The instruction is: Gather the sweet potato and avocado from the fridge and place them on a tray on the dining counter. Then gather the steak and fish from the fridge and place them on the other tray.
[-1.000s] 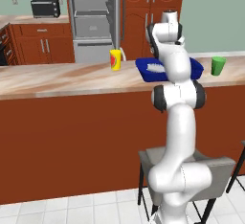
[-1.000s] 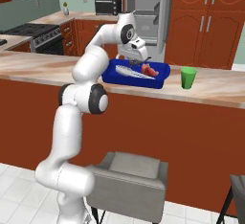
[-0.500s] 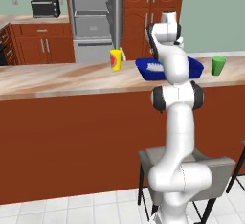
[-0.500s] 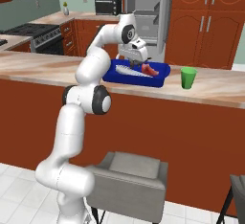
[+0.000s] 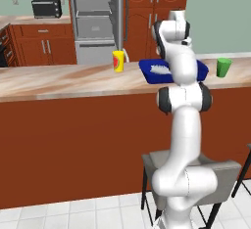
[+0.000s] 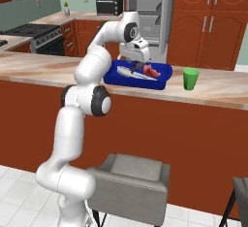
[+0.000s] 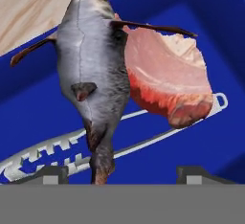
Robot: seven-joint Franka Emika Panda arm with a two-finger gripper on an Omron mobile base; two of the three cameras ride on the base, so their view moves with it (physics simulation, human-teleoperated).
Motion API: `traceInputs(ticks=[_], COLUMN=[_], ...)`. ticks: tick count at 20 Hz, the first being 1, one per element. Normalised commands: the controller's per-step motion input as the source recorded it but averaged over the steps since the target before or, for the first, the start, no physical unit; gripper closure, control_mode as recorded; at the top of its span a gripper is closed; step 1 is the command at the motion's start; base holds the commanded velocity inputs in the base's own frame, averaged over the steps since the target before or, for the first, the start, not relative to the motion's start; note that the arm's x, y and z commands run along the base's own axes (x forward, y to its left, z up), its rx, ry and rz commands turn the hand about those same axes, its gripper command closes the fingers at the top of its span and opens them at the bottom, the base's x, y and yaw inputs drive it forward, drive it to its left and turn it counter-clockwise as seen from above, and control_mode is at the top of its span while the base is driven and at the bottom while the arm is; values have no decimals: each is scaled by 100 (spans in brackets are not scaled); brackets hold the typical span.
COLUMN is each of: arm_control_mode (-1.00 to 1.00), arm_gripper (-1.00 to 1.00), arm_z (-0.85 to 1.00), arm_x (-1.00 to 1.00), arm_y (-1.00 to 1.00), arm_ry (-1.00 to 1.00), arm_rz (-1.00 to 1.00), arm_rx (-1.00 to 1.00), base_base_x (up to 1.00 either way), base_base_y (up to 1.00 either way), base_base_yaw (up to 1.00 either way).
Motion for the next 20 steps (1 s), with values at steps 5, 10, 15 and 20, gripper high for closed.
traceInputs(ticks=[5,10,15,20], arm_control_mode=[-100,-100,-100,-100], arm_gripper=[-100,-100,-100,-100], arm_z=[-6,37,42,20], arm_x=[-49,-82,-97,-100], arm_y=[0,2,5,16], arm_ry=[-10,-8,-9,-6], arm_rz=[0,-3,-2,-1], arm_rx=[0,0,0,0], base_base_x=[0,0,0,0], base_base_y=[0,0,0,0], base_base_yaw=[0,0,0,0])
